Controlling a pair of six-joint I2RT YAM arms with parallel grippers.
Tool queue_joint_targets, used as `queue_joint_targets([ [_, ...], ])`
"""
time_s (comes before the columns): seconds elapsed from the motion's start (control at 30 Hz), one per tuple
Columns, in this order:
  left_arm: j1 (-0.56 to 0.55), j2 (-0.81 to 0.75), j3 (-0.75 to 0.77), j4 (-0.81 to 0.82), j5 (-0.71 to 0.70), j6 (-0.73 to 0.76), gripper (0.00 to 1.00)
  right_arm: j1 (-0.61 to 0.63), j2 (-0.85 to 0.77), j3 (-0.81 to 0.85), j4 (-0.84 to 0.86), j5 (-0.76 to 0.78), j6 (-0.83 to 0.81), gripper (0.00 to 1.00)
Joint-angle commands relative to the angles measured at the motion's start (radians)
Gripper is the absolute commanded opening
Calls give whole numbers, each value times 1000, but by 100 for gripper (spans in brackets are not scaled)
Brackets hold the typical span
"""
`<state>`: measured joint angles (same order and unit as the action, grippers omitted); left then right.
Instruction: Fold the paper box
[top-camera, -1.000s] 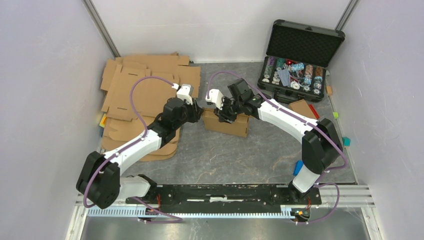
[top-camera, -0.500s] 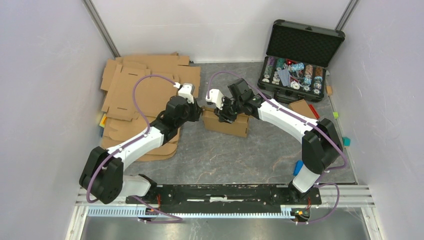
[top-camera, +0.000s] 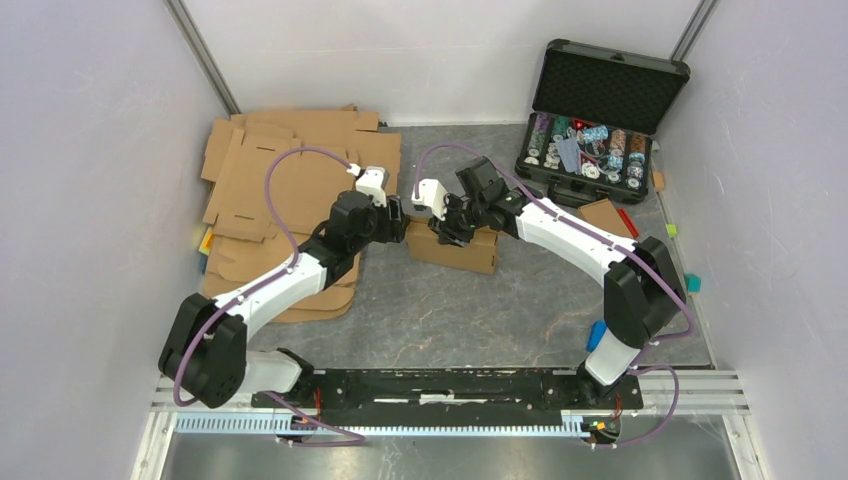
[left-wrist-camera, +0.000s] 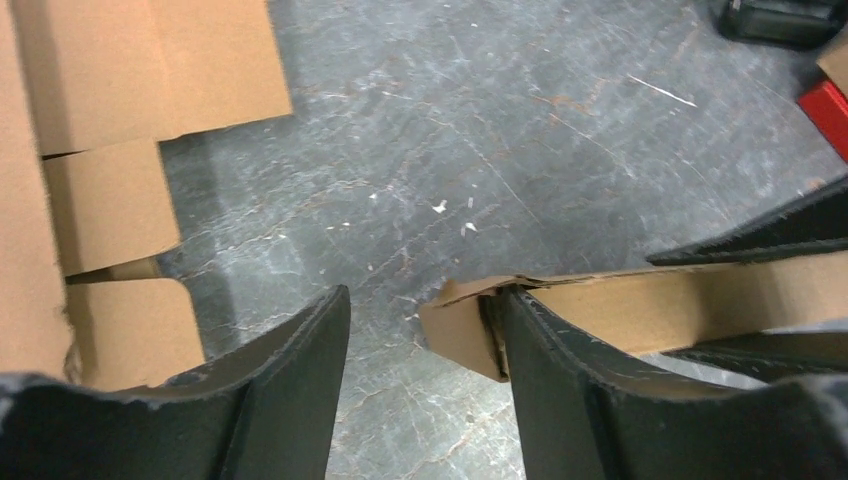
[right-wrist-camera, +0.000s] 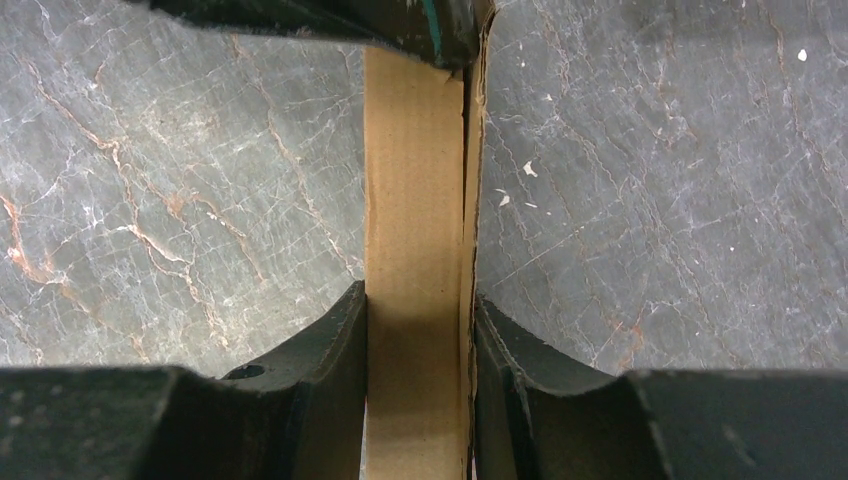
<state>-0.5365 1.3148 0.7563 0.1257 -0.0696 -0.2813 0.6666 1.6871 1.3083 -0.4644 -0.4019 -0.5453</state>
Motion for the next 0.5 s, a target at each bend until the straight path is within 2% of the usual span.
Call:
queue_joint_targets([
  [0.0,-3,-34,24,61,177,117,68,7,-9,-6,19,-44,-35,37],
  [0.07,-4,-54,18,59,188,149,75,7,-7,-4,11,-54,-41,37],
  [0.2,0,-105,-29,132,263,175,81,-5,-11,-13,-7,-59,-59,36],
  [0.47,6,-46,0,124,362,163,73,-50,-74,-75,-46,-66,-101,34],
])
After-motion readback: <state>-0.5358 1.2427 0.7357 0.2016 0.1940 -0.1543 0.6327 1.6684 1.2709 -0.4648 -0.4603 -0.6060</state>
